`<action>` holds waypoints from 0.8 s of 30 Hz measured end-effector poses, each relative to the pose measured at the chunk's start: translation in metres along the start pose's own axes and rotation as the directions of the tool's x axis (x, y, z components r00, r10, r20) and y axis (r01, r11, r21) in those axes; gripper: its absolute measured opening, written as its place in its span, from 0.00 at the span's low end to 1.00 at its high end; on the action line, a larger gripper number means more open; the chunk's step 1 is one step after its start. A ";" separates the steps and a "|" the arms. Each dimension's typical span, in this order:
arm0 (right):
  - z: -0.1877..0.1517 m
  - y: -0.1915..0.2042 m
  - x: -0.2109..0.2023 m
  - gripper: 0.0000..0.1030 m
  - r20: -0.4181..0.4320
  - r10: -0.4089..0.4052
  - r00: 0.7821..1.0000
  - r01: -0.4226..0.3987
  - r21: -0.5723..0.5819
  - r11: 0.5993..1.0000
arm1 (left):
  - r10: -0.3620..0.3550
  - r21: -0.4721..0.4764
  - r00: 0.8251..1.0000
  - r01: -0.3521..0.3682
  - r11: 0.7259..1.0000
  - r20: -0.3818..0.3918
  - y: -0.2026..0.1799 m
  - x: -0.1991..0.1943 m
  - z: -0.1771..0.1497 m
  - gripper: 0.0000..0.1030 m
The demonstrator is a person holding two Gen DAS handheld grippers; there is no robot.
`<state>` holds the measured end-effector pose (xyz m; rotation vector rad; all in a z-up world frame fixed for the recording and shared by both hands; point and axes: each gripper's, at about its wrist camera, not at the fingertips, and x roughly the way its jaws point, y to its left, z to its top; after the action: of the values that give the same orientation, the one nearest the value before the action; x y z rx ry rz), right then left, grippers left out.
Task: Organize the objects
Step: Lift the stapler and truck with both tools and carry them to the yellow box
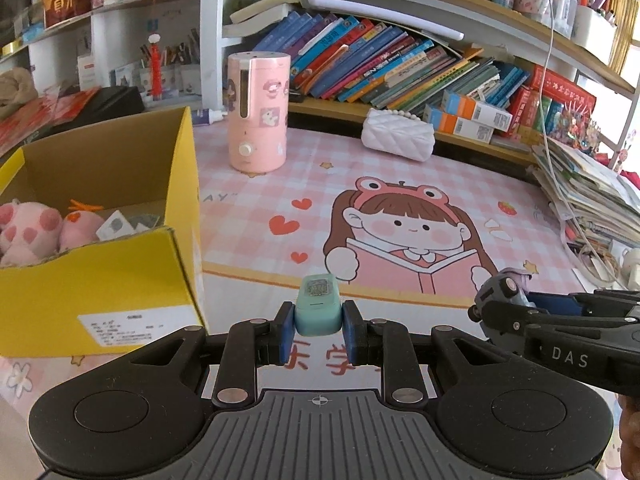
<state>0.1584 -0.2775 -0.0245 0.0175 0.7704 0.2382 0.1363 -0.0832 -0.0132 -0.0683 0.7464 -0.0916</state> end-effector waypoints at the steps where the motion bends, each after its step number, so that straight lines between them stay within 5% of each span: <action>1: 0.000 0.001 -0.001 0.35 0.002 0.001 1.000 -0.001 -0.003 1.000 | 0.000 -0.002 1.000 0.000 1.000 0.000 0.001 -0.001 -0.001 0.22; 24: -0.013 0.080 -0.034 0.35 0.020 0.064 0.998 -0.062 -0.060 0.996 | 0.037 -0.068 0.998 -0.034 0.997 0.057 0.062 -0.069 -0.036 0.22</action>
<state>0.1095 -0.2077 -0.0025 -0.0114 0.7413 0.3200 0.0651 -0.0150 0.0010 -0.1214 0.6924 -0.0304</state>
